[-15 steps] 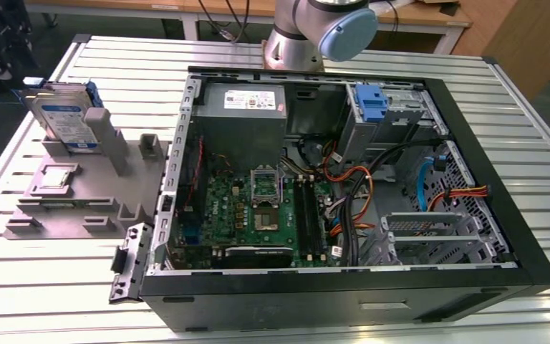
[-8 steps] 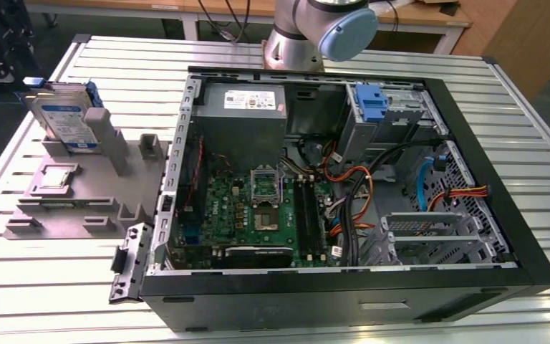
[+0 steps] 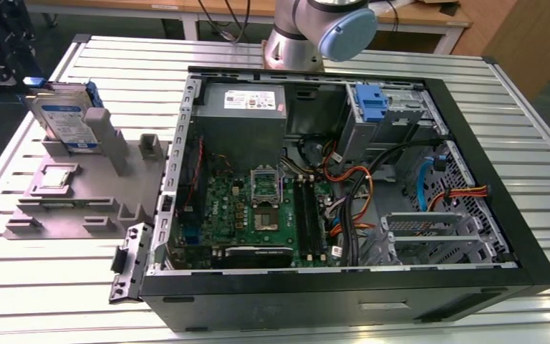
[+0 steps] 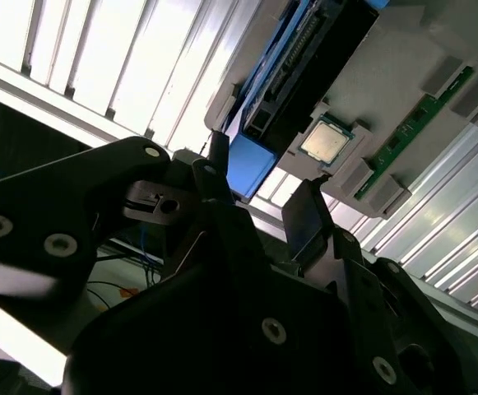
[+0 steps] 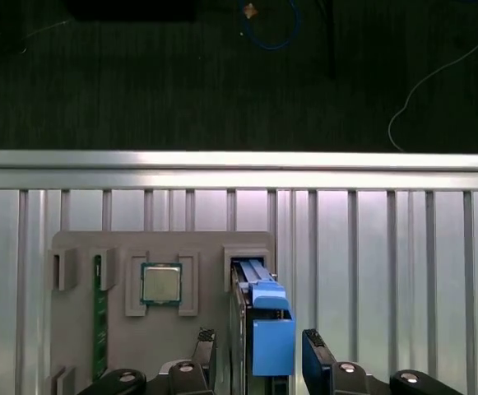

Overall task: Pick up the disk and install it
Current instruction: 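Pick up the disk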

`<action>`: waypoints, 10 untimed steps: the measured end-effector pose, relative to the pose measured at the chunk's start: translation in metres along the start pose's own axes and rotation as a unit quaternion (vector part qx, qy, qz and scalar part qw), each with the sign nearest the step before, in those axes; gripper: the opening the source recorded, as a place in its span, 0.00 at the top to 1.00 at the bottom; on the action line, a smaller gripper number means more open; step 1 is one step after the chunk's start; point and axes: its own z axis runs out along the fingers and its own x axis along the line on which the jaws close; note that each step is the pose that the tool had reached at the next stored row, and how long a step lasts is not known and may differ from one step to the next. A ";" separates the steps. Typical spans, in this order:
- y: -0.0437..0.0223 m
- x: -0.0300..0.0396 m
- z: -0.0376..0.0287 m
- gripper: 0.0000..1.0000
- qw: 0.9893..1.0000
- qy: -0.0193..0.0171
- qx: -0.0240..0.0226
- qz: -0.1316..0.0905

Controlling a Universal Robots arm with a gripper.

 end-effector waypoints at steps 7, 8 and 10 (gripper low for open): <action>0.0009 0.0002 0.0065 0.47 1.000 0.000 0.001 -0.001; 0.0010 0.0003 0.0077 0.47 1.000 -0.001 0.001 -0.001; 0.0013 0.0004 0.0105 0.47 1.000 -0.001 0.001 -0.001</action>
